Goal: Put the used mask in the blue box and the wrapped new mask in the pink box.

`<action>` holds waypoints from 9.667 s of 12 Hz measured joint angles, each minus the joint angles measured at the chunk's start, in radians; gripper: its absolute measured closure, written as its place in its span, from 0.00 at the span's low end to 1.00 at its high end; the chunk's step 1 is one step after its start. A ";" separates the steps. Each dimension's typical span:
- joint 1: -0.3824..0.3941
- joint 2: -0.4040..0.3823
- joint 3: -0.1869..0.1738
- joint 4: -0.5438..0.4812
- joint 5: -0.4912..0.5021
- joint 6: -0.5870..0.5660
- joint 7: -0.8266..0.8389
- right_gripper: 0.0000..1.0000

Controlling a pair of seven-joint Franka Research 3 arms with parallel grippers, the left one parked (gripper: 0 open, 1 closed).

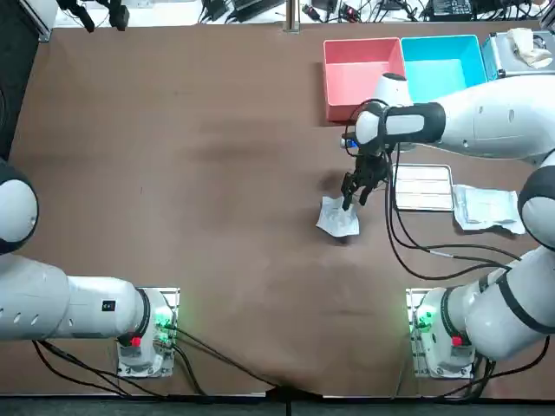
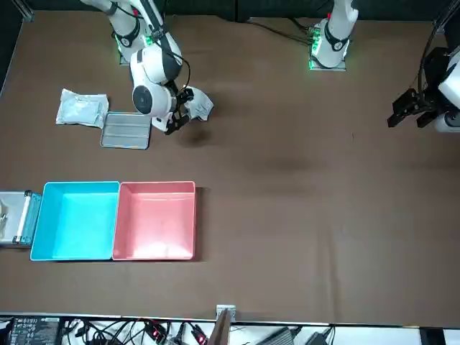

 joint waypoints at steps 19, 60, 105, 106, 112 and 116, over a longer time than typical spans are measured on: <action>0.023 0.019 -0.010 -0.003 0.001 0.023 0.016 0.98; -0.791 0.513 -0.040 1.029 -0.377 -0.300 0.335 0.84; -0.658 -0.107 -0.030 -0.236 -0.971 0.059 0.532 0.13; -0.670 -0.107 -0.030 -0.236 -0.971 0.065 0.532 0.13; -0.738 -0.073 -0.031 -0.236 -0.970 0.093 0.533 0.27; -0.739 -0.045 -0.031 -0.236 -0.970 0.109 0.534 0.71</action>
